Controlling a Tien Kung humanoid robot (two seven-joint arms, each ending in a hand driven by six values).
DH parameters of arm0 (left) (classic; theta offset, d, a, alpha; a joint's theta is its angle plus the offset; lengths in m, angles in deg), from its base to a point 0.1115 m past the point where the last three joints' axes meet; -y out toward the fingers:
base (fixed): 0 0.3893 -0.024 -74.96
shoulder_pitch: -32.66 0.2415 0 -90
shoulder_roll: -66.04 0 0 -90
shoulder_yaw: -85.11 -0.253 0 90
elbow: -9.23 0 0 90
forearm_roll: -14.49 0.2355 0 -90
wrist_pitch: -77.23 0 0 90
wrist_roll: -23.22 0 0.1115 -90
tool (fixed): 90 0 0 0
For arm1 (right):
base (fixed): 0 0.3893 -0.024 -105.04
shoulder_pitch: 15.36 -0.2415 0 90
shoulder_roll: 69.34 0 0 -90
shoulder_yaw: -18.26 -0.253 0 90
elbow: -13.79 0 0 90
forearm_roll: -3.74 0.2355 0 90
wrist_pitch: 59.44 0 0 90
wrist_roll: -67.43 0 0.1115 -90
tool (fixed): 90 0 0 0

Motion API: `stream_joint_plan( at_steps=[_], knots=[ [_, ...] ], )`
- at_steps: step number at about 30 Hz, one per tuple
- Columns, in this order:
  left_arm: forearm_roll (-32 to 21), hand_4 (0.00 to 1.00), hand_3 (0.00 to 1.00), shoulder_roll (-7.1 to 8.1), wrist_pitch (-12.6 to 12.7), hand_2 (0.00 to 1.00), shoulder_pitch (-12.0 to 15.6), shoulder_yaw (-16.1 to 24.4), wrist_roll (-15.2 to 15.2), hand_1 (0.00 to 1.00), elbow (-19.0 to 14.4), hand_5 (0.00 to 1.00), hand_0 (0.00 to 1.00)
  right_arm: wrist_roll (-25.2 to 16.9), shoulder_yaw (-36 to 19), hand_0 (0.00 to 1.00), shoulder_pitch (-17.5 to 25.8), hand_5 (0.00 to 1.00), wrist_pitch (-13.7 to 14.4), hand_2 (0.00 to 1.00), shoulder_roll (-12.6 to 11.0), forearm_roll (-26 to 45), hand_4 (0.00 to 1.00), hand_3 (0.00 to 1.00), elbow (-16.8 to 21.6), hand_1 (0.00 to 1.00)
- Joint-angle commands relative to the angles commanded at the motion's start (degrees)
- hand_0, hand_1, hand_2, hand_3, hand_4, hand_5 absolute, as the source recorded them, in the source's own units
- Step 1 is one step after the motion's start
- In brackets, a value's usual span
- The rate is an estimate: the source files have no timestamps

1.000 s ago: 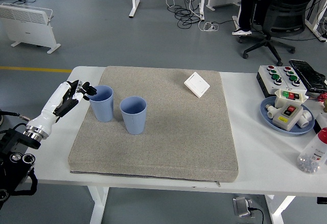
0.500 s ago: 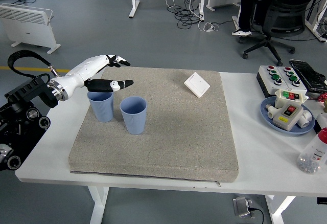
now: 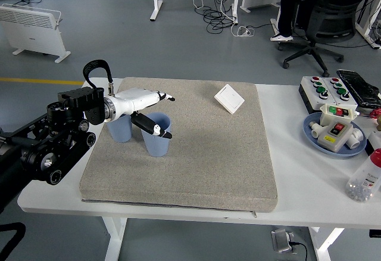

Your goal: Push cup pick cup insert cup

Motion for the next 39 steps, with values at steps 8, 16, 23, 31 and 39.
stream_joint_plan(
  at_steps=[8,16,23,31,39],
  knots=[
    [3.26,0.991,0.966,-1.52,-0.28,0.998,-1.74,-4.59,-0.03,0.899,2.72,0.552,0.862,-0.03,-0.23,0.771,0.08,0.495,0.11,0.715,-0.16,-0.03,0.128,0.574,0.0,0.683],
    [5.59,0.943,0.947,-2.79,0.11,0.994,-2.08,-5.33,0.32,0.872,5.64,0.438,0.83,0.01,-0.15,0.771,0.27,0.494,0.15,0.715,-0.22,-0.11,0.128,0.574,0.0,0.683],
    [6.73,0.813,0.838,-3.12,0.41,0.925,-1.81,-5.12,0.76,0.75,6.8,0.235,0.579,-0.05,-0.16,0.77,0.55,0.493,0.19,0.715,-0.2,-0.09,0.127,0.574,0.0,0.683],
    [7.3,0.73,0.773,-2.88,0.52,0.866,-1.72,-5.18,1.13,0.686,7.12,0.139,0.472,-0.09,-0.13,0.771,0.58,0.492,0.22,0.715,-0.19,-0.04,0.127,0.574,0.0,0.684],
    [6.93,0.589,0.717,-2.41,-0.01,0.841,-1.22,-5.52,1.21,0.602,6.29,0.002,0.473,-0.09,-0.17,0.771,0.47,0.492,0.2,0.715,-0.18,-0.06,0.127,0.574,0.0,0.684]
  ],
)
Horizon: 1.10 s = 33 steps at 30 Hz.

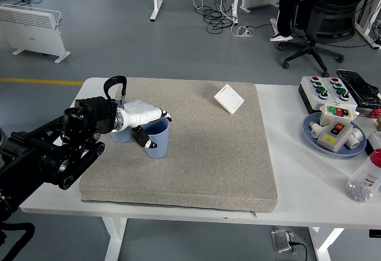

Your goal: Push cup pick cup insert cup

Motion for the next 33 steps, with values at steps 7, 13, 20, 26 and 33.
stream_joint_plan(
  at_steps=[7,13,20,26,33],
  knots=[
    [-0.56,0.474,0.557,0.54,-0.16,0.77,0.12,-0.14,-0.09,0.554,-1.85,0.002,0.482,-0.03,-0.05,0.771,-0.09,0.494,-0.02,0.713,0.0,0.03,0.127,0.574,0.0,0.684],
    [-1.4,0.38,0.473,1.2,-0.1,0.651,0.31,0.71,-0.12,0.519,-3.97,0.002,0.456,-0.07,-0.16,0.771,-0.21,0.492,0.0,0.713,0.01,0.14,0.127,0.574,0.0,0.684],
    [-2.84,0.376,0.418,2.49,-1.69,0.478,0.15,1.71,-1.21,0.461,-7.65,0.002,0.421,-0.1,-0.44,0.771,-0.21,0.493,0.02,0.712,-0.04,0.15,0.128,0.574,0.0,0.683],
    [-4.38,0.387,0.414,4.16,-4.69,0.474,-0.06,2.71,-3.4,0.463,-10.73,0.002,0.423,-0.17,-0.59,0.771,-0.21,0.491,0.06,0.712,-0.03,0.21,0.127,0.574,0.0,0.683],
    [-7.39,0.392,0.411,8.09,-9.37,0.471,-1.42,7.54,-7.05,0.464,-19.89,0.002,0.437,-0.27,-0.99,0.77,-0.15,0.492,0.07,0.711,-0.07,0.23,0.127,0.574,0.0,0.683]
  ],
)
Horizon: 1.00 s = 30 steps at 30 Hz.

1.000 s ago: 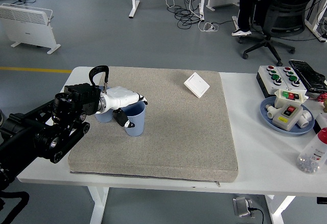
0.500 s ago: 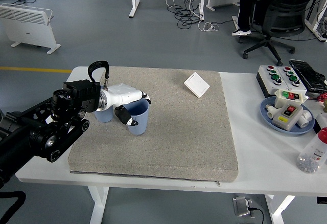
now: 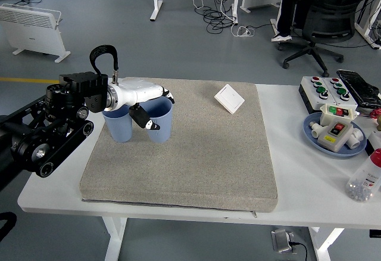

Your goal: Push cup pick cup insert cup

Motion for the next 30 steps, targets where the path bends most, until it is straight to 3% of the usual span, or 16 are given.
stream_joint_plan(
  at_steps=[5,13,24,30],
  knots=[
    [-0.64,0.408,0.409,2.19,-1.2,0.472,-1.68,4.17,-0.86,0.471,-1.34,0.002,0.449,-0.02,-0.22,0.769,0.04,0.49,0.04,0.711,-0.1,-0.14,0.128,0.574,0.0,0.682],
    [2.01,0.416,0.414,4.5,-1.92,0.472,-2.88,8.14,-1.58,0.476,2.38,0.002,0.456,0.03,-0.19,0.77,0.07,0.489,0.07,0.711,-0.2,-0.08,0.127,0.574,0.0,0.683],
    [3.59,0.423,0.417,3.47,0.06,0.476,-2.53,8.41,-0.16,0.482,9.39,0.002,0.465,0.05,-0.23,0.77,-0.07,0.489,0.05,0.711,-0.16,-0.35,0.128,0.574,0.0,0.683],
    [3.68,0.431,0.417,3.07,0.64,0.478,-1.96,7.83,0.29,0.485,10.85,0.002,0.475,0.07,-0.21,0.77,-0.18,0.489,0.05,0.71,-0.13,-0.38,0.128,0.574,0.0,0.681]
  ],
)
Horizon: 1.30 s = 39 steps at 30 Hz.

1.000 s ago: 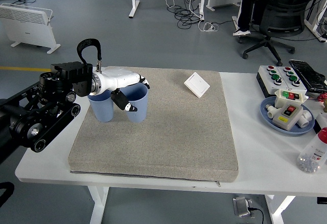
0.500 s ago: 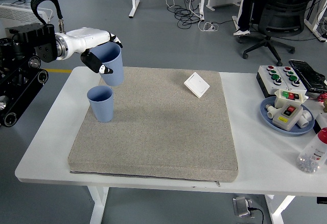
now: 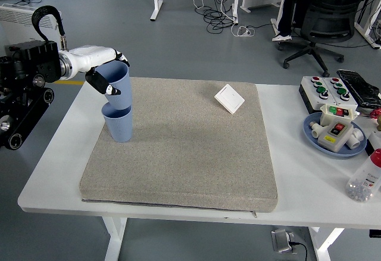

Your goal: Push cup pick cup insert cup

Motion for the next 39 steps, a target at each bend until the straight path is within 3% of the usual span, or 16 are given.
stream_joint_plan(
  at_steps=[39],
  knots=[
    [3.27,0.435,0.417,-1.98,3.78,0.497,-0.19,-2.5,3.02,0.5,6.89,0.002,0.481,-0.04,0.63,0.769,0.01,0.489,0.03,0.706,-0.05,0.29,0.127,0.574,0.0,0.682]
  ],
)
